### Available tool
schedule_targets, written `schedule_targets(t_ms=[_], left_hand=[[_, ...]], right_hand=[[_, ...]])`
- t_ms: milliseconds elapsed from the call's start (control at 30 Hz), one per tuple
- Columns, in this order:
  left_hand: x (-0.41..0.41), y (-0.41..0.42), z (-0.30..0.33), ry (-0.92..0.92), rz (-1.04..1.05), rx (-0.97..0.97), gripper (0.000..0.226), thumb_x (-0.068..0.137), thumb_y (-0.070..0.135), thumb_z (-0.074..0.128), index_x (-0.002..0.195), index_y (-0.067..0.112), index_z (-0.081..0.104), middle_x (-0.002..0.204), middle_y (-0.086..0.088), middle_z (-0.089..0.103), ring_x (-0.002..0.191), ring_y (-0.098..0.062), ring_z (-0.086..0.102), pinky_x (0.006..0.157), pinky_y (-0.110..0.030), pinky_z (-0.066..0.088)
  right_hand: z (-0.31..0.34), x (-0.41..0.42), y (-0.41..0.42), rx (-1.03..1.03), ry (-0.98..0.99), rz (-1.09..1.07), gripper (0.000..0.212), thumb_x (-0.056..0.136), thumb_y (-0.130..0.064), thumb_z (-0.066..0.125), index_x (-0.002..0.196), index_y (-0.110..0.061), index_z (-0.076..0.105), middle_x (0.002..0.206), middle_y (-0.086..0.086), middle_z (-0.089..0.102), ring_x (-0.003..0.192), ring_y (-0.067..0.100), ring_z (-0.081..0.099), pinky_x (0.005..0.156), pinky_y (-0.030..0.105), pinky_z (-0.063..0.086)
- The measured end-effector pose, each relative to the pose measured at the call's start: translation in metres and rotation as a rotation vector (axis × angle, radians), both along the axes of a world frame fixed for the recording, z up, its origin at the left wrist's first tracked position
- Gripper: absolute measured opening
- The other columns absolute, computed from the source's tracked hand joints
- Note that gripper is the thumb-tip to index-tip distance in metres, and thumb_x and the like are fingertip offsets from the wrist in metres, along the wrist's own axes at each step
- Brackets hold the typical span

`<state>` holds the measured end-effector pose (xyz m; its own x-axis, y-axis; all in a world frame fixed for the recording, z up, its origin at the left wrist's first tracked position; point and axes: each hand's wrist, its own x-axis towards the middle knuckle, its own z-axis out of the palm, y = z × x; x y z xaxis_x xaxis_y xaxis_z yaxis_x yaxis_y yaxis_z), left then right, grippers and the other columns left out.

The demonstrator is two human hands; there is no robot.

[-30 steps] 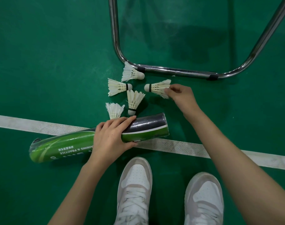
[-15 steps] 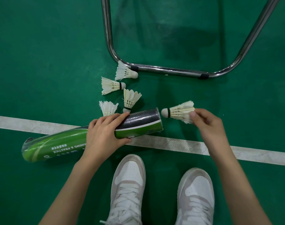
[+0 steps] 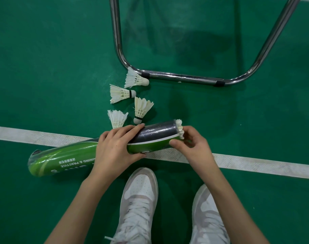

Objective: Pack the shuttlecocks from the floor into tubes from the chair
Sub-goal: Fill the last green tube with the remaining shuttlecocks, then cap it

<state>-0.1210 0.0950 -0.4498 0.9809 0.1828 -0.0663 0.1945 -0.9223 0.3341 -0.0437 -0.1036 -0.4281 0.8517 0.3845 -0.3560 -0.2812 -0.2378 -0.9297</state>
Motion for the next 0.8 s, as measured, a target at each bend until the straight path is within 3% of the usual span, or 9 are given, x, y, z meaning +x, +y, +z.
schedule_targets(t_ms=[100, 400, 600, 800], left_hand=[[-0.002, 0.000, 0.002, 0.001, -0.008, 0.001, 0.086, 0.060, 0.054, 0.077, 0.136, 0.037, 0.040, 0.123, 0.005, 0.059, 0.108, -0.023, 0.055, 0.091, -0.042, 0.038], [-0.005, 0.000, 0.007, 0.022, -0.022, -0.021, 0.086, 0.061, 0.053, 0.077, 0.137, 0.037, 0.040, 0.125, 0.005, 0.059, 0.110, -0.023, 0.054, 0.092, -0.042, 0.037], [-0.006, 0.000, 0.004, 0.013, -0.038, -0.012, 0.087, 0.059, 0.052, 0.079, 0.136, 0.037, 0.041, 0.123, 0.004, 0.060, 0.108, -0.024, 0.055, 0.090, -0.043, 0.038], [-0.005, 0.003, 0.005, 0.006, -0.032, -0.024, 0.086, 0.060, 0.053, 0.078, 0.136, 0.038, 0.039, 0.124, 0.004, 0.059, 0.109, -0.023, 0.055, 0.091, -0.043, 0.038]], right_hand=[[0.000, -0.006, 0.007, -0.081, -0.051, -0.060, 0.032, 0.072, -0.013, 0.077, 0.088, -0.030, 0.055, 0.085, -0.012, 0.063, 0.078, 0.000, 0.057, 0.071, 0.007, 0.044], [0.004, -0.003, 0.004, -0.052, -0.019, -0.027, 0.028, 0.073, -0.005, 0.075, 0.083, -0.025, 0.059, 0.077, -0.006, 0.061, 0.071, 0.003, 0.054, 0.067, 0.010, 0.045], [0.008, 0.004, 0.002, 0.026, 0.083, 0.146, 0.028, 0.082, -0.004, 0.067, 0.101, -0.024, 0.063, 0.097, -0.011, 0.069, 0.086, -0.005, 0.063, 0.075, 0.006, 0.045], [0.007, 0.007, 0.002, 0.086, 0.154, 0.143, 0.032, 0.082, -0.002, 0.065, 0.111, -0.014, 0.061, 0.104, 0.002, 0.070, 0.094, 0.008, 0.066, 0.081, 0.015, 0.050]])
